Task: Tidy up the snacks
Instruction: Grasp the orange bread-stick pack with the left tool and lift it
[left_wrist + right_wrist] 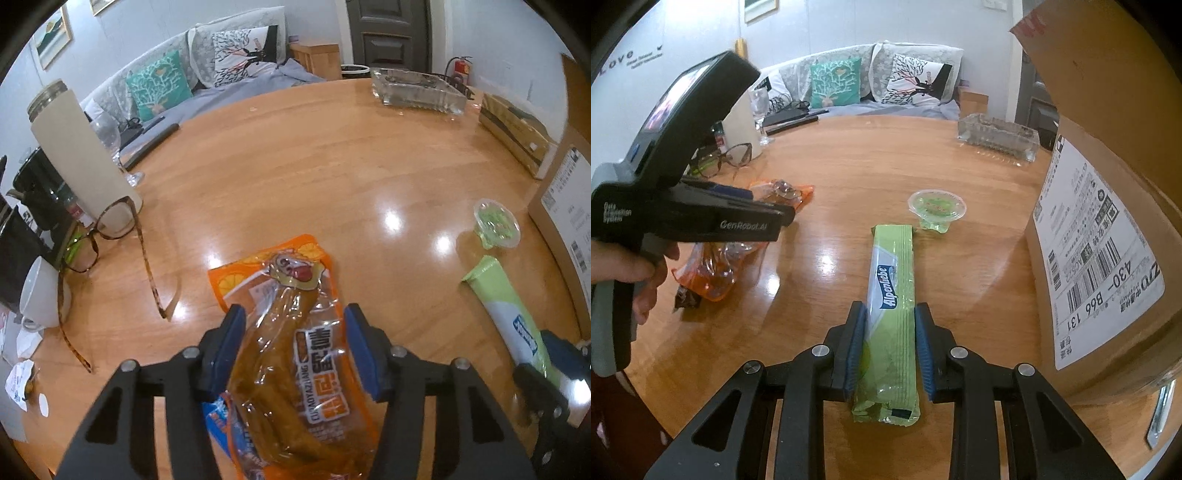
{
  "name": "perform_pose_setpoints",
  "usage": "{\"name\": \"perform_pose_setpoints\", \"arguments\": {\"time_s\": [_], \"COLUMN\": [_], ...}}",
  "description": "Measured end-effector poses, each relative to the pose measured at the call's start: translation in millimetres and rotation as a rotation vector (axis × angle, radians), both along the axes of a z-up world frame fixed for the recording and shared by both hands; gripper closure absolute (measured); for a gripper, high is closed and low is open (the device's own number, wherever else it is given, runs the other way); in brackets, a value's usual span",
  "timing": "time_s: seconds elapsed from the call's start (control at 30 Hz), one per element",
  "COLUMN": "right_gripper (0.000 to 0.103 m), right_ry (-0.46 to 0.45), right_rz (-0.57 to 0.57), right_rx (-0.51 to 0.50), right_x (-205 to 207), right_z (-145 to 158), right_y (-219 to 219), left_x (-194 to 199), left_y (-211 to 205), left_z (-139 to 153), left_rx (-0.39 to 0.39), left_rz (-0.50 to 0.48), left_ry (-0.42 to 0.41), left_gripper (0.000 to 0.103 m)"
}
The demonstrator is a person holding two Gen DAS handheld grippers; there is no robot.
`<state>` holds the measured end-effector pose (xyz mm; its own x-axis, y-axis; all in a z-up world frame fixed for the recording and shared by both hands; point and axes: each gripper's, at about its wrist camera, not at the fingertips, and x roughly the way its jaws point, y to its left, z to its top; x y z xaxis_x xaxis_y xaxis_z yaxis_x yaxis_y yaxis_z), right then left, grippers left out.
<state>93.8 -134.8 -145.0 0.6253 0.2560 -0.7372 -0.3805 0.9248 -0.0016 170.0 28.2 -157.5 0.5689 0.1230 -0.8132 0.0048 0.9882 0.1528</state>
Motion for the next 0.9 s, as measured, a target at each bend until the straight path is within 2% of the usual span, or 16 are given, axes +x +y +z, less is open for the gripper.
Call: {"name": "perform_pose_setpoints", "arguments": {"time_s": [0.1,0.13,0.2,0.3,0.37,0.43,0.5,0.67,0.8,0.9], "right_gripper": [0.081,0.081,0.081,0.081,0.081,0.081,0.081,0.081,0.081,0.081], "right_ry": [-0.008,-0.014,-0.027,-0.047,-0.037,-0.007,0.008,0.012,0.018,0.022], "right_rz": [0.006,0.010,0.024,0.051,0.070,0.081,0.076,0.073,0.080,0.083], "right_rx": [0.012,0.016,0.026,0.032,0.022,0.018,-0.008,-0.003,0.008,0.017], "right_x": [-2.8,-4.8,-7.6,-13.9,-15.0,-10.9,-8.5,-12.2,-10.7,-11.3], "right_z": [2.4,3.8,9.2,20.1,23.5,20.4,13.3,7.2,6.0,4.5], "right_y": [0.3,1.1,3.5,11.5,18.1,22.0,24.0,21.9,22.4,21.1], "left_x": [-8.3,-11.6,-16.8,-19.1,-20.3,-22.6,-29.9,-38.2,-30.4,-20.9], "left_y": [3.7,5.9,8.8,16.0,19.2,22.0,26.8,26.1,19.5,18.8], "left_z": [6.0,9.3,18.4,22.7,19.8,18.7,19.0,7.8,1.2,-3.4], "left_rx": [-0.022,-0.038,-0.046,-0.086,-0.098,-0.097,-0.104,-0.121,-0.074,-0.082], "left_rz": [-0.008,-0.011,-0.016,-0.027,-0.025,-0.009,0.013,0.012,0.043,0.056], "left_ry": [-0.022,-0.030,-0.051,-0.017,-0.003,0.002,-0.013,0.022,0.009,0.010], "left_gripper": [0.055,0.065,0.071,0.072,0.068,0.042,0.024,0.022,0.022,0.027]}}
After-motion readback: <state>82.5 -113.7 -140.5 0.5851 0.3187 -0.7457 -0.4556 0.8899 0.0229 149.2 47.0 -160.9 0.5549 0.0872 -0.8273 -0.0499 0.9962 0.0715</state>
